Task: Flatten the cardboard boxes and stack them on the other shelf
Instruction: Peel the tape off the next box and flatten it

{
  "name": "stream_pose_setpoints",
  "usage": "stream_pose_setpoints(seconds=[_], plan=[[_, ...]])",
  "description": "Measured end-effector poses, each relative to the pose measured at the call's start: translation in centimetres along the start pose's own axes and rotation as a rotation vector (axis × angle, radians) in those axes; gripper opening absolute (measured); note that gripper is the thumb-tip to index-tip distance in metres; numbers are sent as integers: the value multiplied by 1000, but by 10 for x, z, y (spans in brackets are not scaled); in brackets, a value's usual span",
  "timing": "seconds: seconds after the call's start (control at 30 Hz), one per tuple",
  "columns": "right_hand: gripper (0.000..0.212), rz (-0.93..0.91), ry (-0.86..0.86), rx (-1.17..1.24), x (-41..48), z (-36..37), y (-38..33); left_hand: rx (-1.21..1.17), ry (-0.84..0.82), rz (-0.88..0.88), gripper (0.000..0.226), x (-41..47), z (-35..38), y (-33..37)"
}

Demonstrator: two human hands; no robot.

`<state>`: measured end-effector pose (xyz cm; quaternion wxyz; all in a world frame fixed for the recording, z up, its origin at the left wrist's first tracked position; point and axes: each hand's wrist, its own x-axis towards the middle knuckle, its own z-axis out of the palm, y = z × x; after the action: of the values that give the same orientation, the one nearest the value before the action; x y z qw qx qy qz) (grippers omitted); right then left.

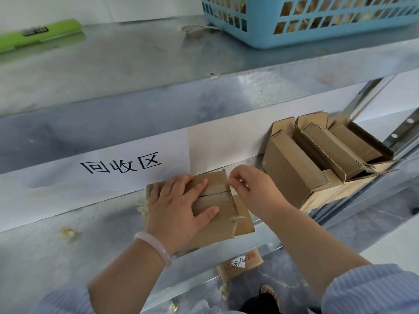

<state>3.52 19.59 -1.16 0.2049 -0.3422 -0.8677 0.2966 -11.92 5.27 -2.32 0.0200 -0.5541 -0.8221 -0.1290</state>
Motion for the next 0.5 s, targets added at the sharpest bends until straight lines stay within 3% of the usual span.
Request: stream_pose_setpoints(seconds=[0.17, 0.27, 0.5], plan=[[4, 260, 8, 436, 2, -2, 0, 7, 1, 4, 76, 1, 0, 0], [14, 435, 19, 696, 8, -4, -4, 7, -3, 7, 76, 0, 0, 0], [14, 298, 23, 194, 7, 2, -2, 23, 1, 9, 74, 1, 0, -1]])
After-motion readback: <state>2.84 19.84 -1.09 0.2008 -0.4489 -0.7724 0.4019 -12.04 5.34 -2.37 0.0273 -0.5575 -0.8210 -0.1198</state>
